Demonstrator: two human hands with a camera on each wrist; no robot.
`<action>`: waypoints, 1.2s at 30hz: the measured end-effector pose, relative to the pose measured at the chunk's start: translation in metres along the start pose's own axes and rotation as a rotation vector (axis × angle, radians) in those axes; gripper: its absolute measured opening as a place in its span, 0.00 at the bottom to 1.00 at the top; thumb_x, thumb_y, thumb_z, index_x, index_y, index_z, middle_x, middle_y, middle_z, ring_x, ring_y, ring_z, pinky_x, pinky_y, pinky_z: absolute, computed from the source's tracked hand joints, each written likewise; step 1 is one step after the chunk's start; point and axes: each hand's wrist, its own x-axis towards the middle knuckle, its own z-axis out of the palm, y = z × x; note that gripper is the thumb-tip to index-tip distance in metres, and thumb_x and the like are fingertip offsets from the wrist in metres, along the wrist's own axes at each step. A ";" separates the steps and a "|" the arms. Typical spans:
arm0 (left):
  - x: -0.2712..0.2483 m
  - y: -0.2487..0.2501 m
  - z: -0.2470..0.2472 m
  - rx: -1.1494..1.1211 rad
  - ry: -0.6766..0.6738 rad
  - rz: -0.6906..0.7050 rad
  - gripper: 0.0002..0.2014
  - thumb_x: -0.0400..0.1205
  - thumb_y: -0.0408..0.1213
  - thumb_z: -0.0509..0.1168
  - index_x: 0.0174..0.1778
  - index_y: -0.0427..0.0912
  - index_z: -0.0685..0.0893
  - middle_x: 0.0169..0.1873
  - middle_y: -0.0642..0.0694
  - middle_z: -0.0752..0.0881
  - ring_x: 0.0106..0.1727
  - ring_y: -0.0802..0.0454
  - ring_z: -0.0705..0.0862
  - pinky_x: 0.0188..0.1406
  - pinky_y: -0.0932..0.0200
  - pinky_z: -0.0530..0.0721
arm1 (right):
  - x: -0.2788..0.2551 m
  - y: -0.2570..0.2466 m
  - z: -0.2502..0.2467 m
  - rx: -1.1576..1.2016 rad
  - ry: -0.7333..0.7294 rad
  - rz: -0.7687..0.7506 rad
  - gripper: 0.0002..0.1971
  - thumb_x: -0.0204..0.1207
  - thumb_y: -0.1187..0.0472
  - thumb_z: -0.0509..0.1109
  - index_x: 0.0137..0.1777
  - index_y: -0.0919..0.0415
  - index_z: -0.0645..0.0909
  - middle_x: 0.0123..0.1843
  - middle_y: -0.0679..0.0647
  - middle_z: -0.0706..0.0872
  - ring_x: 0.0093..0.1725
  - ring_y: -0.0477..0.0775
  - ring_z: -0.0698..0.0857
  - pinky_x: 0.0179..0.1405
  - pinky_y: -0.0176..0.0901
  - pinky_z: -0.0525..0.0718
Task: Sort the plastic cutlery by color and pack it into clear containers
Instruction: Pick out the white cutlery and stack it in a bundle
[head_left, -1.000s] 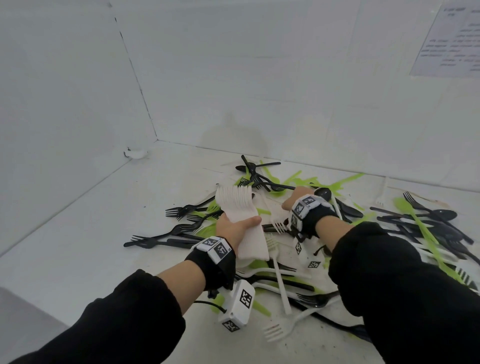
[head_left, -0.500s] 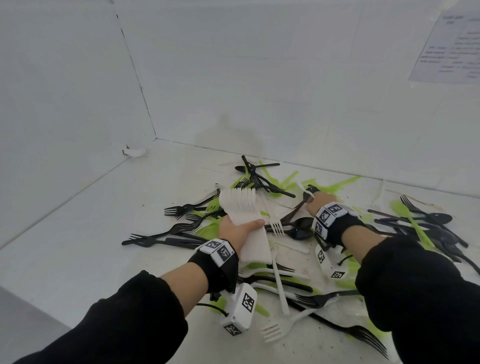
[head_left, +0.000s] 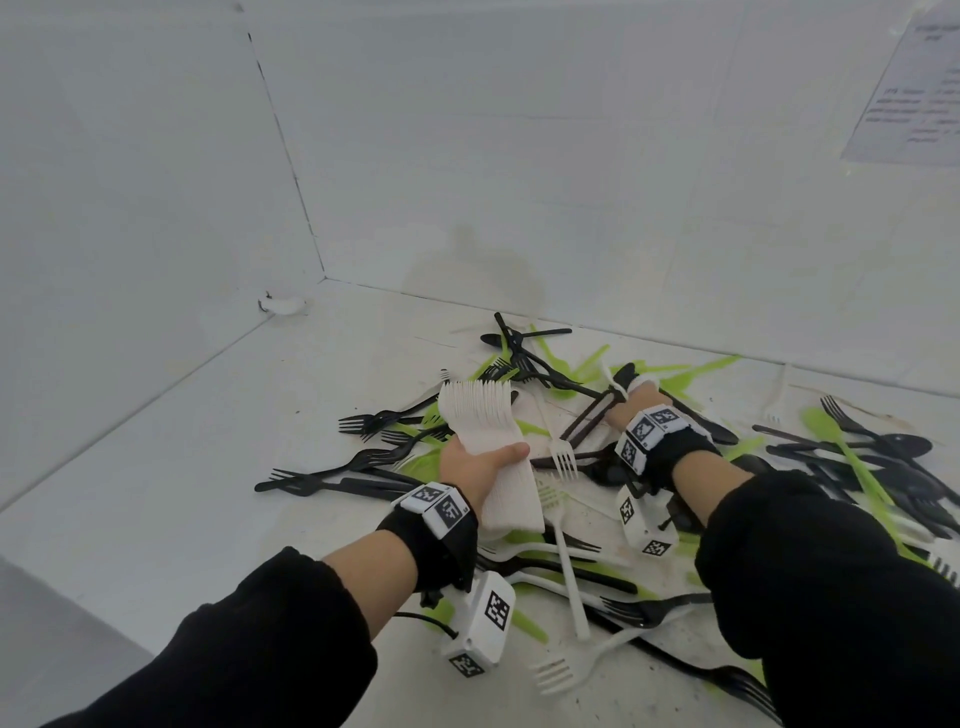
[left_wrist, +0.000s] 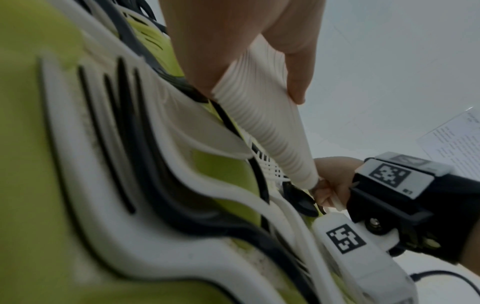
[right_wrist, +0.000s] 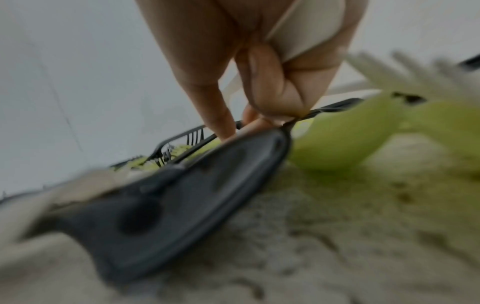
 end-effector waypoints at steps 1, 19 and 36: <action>0.000 0.000 0.000 0.000 0.000 -0.001 0.20 0.67 0.29 0.78 0.52 0.40 0.78 0.52 0.42 0.84 0.53 0.43 0.81 0.55 0.48 0.80 | 0.002 0.000 -0.003 0.069 0.007 0.023 0.22 0.77 0.60 0.67 0.64 0.73 0.67 0.43 0.59 0.74 0.45 0.59 0.80 0.35 0.45 0.73; -0.017 -0.004 0.039 -0.067 -0.119 0.011 0.18 0.66 0.27 0.78 0.49 0.42 0.84 0.49 0.42 0.88 0.52 0.42 0.86 0.57 0.40 0.84 | -0.082 0.005 0.022 0.632 -0.142 -0.226 0.05 0.84 0.58 0.57 0.54 0.59 0.67 0.41 0.56 0.79 0.27 0.53 0.76 0.20 0.40 0.76; -0.031 -0.018 0.051 -0.101 -0.110 0.007 0.22 0.63 0.30 0.81 0.53 0.39 0.86 0.50 0.39 0.89 0.51 0.40 0.88 0.53 0.38 0.86 | -0.098 0.033 0.025 0.637 0.112 -0.297 0.08 0.76 0.61 0.68 0.53 0.61 0.81 0.45 0.50 0.83 0.47 0.50 0.81 0.52 0.41 0.79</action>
